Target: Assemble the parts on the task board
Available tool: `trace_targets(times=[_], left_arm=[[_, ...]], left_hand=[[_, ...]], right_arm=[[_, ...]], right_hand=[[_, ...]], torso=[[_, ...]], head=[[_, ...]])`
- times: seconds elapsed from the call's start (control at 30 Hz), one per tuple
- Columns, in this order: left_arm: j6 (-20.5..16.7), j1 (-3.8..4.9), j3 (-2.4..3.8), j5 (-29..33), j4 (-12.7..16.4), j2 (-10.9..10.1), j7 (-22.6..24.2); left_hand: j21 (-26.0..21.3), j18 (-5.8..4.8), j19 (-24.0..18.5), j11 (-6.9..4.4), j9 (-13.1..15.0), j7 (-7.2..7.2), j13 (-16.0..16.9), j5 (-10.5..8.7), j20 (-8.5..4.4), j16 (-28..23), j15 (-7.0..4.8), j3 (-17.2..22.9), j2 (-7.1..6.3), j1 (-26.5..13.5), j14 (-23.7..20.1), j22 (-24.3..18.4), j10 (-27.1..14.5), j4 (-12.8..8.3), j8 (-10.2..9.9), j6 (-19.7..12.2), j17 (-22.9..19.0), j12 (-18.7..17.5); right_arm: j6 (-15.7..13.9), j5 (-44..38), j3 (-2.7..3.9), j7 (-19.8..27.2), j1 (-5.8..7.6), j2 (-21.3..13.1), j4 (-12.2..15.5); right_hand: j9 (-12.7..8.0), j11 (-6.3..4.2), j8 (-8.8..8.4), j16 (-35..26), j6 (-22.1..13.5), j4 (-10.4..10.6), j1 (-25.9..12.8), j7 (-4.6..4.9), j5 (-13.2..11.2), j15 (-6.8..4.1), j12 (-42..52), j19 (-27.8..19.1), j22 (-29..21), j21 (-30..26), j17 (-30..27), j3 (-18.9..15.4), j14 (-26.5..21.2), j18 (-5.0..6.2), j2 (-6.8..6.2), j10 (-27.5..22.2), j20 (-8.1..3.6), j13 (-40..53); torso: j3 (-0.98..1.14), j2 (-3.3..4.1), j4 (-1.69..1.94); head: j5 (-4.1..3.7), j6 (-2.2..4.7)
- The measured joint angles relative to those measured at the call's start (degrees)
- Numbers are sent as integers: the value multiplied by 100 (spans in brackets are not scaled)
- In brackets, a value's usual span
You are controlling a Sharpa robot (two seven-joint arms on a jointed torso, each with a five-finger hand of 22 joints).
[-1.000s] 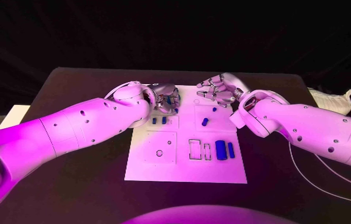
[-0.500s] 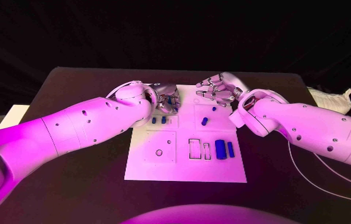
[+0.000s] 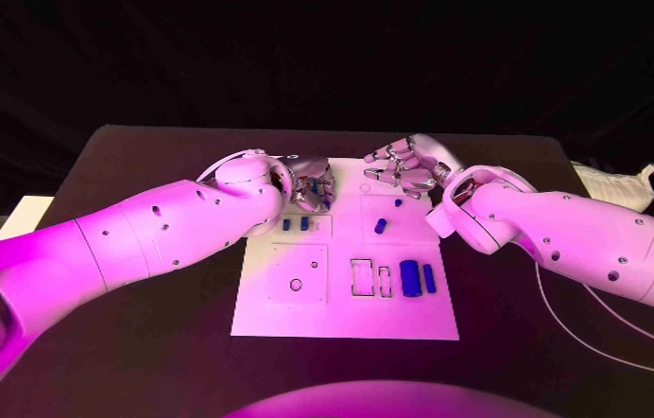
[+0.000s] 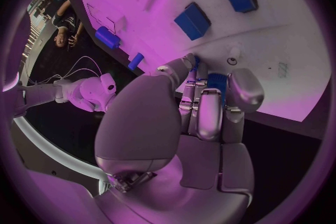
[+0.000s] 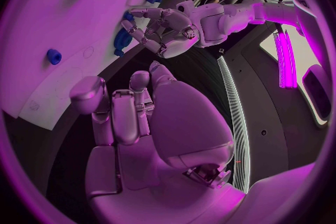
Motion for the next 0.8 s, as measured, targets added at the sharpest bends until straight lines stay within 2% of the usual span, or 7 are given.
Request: trace_targets(times=[0.23,0.4,0.63,0.8], left_arm=[[-46,-15,-12,19,31,-25,42],[-114,-28,-8,63,173,-136,99],[-316,-28,98,177,376,-311,176],[-483,-26,214,321,565,-486,222]], left_hand=[[114,0,20,-45,-19,-12,21,-1,-20,0,-21,77,-41,-41,21,87,128,-44,0,130,-57,-5],[146,0,20,-40,-35,-23,21,-18,-20,0,-21,138,-17,-66,21,117,202,-73,-1,202,-107,-16],[146,1,20,-50,-61,-23,35,-21,-20,0,-21,195,-47,-111,21,133,213,-100,-56,202,-122,-77],[146,0,20,-50,-78,-23,19,-21,-20,0,-21,217,-48,-110,21,145,213,-122,-60,202,-127,-105]], right_arm=[[1,1,0,0,0,7,0],[1,2,0,4,0,8,1],[-1,3,0,11,0,5,2],[-1,3,0,17,0,-2,1]], right_hand=[[0,-8,0,0,0,0,-3,0,0,0,0,0,0,0,3,0,0,0,-3,11,0,0],[0,-7,0,0,-1,11,-23,-1,0,0,0,0,0,0,3,11,0,0,-23,11,0,0],[0,-7,0,0,13,16,-23,12,0,0,0,0,-6,0,3,16,0,0,-23,12,0,-9],[0,-6,0,0,13,16,-23,12,0,0,0,0,-6,0,2,16,0,0,-23,12,0,-9]], torso=[[0,-2,3],[-1,-1,2],[2,-3,3],[-1,-4,7]], head=[[2,0],[3,9],[2,16],[2,27]])
